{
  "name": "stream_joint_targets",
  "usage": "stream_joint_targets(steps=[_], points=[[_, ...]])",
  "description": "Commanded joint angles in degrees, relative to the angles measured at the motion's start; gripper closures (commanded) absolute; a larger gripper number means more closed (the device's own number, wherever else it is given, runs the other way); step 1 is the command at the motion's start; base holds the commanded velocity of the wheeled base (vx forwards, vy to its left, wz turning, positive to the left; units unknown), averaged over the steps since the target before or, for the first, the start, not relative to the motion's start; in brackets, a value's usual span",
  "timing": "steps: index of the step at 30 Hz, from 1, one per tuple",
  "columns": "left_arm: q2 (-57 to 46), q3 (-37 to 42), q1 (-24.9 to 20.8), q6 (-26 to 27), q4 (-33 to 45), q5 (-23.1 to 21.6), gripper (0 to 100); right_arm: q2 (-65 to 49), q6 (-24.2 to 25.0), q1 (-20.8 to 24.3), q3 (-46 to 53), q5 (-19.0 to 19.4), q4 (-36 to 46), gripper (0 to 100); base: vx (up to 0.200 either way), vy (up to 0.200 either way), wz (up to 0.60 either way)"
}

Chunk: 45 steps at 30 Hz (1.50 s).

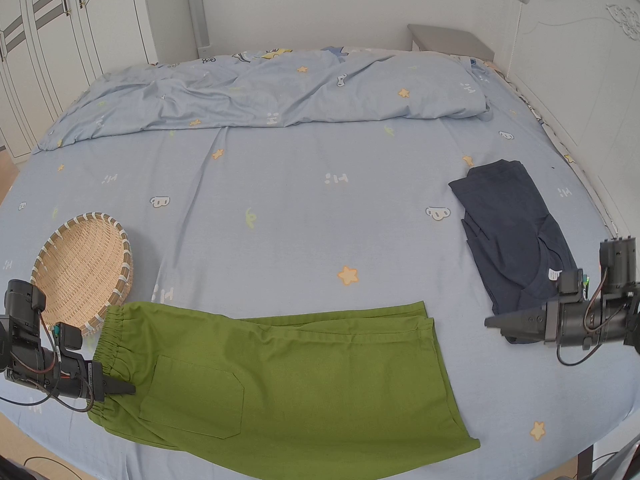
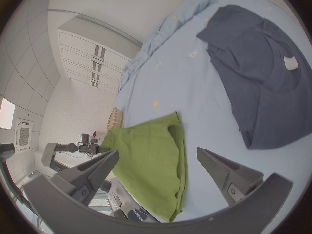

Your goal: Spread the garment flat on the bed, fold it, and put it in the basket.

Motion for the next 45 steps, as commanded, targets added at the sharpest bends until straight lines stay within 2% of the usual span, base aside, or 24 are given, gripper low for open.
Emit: stream_joint_targets(steps=[1, 8, 15, 20, 25, 30, 38, 42, 43, 44, 45], points=[[-5.07, -1.7, 0.06, 0.48, 0.01, 2.87, 100, -6.37, 1.9, 0.26, -6.34, -0.13, 4.1, 0, 0.0, 0.0, 0.0], [-5.51, -5.57, -0.82, 0.48, 1.86, 3.31, 100, -6.37, 1.55, -0.53, -5.64, -0.13, 4.27, 0, 0.0, 0.0, 0.0], [-9.2, -9.0, -3.11, 0.39, 7.84, 4.89, 100, -6.37, 1.72, -0.71, -5.81, -0.13, 4.36, 0, 0.0, 0.0, 0.0], [-11.66, -10.67, -4.6, 0.3, 8.98, 8.23, 100, -6.46, 1.64, -0.53, -5.81, -0.22, 4.36, 0, 0.0, 0.0, 0.0], [-14.3, -13.83, -11.37, -0.49, 13.81, 12.98, 100, -6.37, 1.46, -0.27, -5.72, -1.89, 4.36, 0, 0.0, 0.0, 0.0], [-14.47, -16.38, -14.1, -1.63, 15.13, 13.5, 100, -6.28, 1.37, -0.18, -5.64, -1.89, 4.36, 0, 0.0, 0.0, 0.0], [-14.39, -21.13, -21.21, -5.06, 17.07, 15.44, 100, -6.28, 1.37, -0.27, -5.72, -1.89, 4.36, 0, 0.0, 0.0, 0.0], [-13.77, -24.12, -27.81, -8.75, 18.21, 17.63, 100, -6.2, 1.37, -0.36, -5.72, -1.89, 4.36, 0, 0.0, 0.0, 0.0], [-12.45, -25.7, -32.11, -11.83, 18.82, 19.48, 100, -6.11, 1.37, -0.36, -5.64, -1.89, 4.36, 0, 0.0, 0.0, 0.0], [-12.1, -26.05, -32.99, -12.53, 18.91, 20.01, 100, -6.02, 1.37, -0.36, -5.64, -1.89, 4.27, 0, 0.0, 0.0, 0.0], [-11.05, -26.58, -35.8, -14.73, 18.74, 21.85, 100, -5.93, 1.37, -0.45, -5.72, -1.89, 4.27, 0, 0.0, 0.0, 0.0]])
